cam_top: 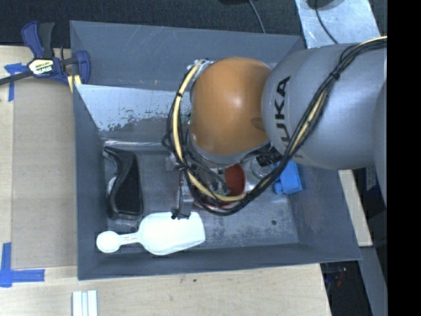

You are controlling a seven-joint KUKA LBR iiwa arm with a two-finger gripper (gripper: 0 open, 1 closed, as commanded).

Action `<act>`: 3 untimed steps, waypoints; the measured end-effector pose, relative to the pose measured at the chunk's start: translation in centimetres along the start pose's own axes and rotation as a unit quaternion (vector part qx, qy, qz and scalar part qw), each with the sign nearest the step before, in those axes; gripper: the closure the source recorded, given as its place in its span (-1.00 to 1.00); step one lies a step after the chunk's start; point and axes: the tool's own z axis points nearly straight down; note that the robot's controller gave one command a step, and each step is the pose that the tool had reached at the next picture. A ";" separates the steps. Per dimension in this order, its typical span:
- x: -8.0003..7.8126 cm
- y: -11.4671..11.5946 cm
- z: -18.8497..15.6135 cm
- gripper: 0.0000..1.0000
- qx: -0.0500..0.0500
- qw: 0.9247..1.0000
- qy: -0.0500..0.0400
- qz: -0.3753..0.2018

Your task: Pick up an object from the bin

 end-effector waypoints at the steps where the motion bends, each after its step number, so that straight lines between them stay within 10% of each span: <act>1: -0.2 -0.1 -0.5 -1.00 -0.001 1.000 -0.004 0.002; 2: 2.9 2.3 11.2 -1.00 0.000 0.992 -0.005 -0.125; 3: 2.8 2.2 11.1 -1.00 0.003 0.988 -0.008 -0.153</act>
Offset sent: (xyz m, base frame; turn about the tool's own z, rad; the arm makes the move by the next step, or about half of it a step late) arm -0.0353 0.0259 -0.1268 -0.2815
